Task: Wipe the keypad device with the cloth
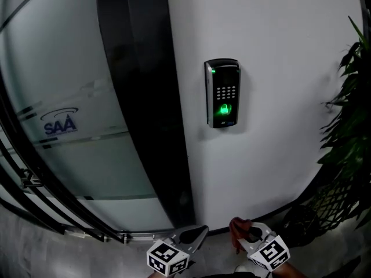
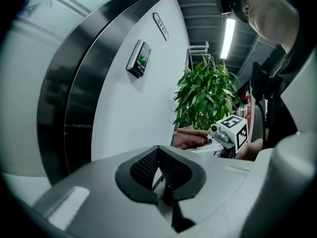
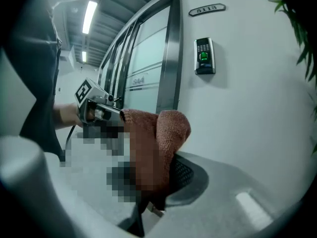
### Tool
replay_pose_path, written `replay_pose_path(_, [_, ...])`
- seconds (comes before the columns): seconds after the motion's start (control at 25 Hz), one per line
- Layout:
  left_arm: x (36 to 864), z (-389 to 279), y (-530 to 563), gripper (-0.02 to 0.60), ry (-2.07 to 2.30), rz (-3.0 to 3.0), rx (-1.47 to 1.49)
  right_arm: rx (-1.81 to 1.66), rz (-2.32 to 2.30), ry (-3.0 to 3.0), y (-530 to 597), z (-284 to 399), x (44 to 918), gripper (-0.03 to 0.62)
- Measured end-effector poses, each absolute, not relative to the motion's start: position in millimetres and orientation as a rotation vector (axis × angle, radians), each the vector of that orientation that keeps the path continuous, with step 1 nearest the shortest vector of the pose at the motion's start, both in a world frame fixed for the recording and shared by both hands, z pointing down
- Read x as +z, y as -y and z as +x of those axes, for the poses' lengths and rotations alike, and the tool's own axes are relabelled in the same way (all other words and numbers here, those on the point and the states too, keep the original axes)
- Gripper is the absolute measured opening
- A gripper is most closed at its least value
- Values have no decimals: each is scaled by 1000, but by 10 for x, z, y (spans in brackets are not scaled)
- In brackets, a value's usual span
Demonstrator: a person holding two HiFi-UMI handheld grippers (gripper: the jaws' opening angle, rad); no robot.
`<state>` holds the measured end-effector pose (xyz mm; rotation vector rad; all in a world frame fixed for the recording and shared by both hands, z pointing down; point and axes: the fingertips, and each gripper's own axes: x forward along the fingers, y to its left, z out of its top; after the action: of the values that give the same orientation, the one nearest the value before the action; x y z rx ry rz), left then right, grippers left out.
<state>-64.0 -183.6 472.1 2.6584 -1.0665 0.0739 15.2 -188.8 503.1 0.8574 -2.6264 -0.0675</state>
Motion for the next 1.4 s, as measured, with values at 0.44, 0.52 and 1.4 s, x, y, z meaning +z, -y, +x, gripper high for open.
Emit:
replay_pose_path(0.44, [4618,-400,2094,16,1156,2658,67,-952,792,2247,2603,118,3918,55])
replay_pose_path(0.52, [4596,-290,2064,17,1132,2674,67,-1146,815,2153,2745,40,3545,55])
replay_pose_path(1.4, [4519,-536,1791,17,1220,2671,33,-1821,1104,1444,3609,-698,722,55])
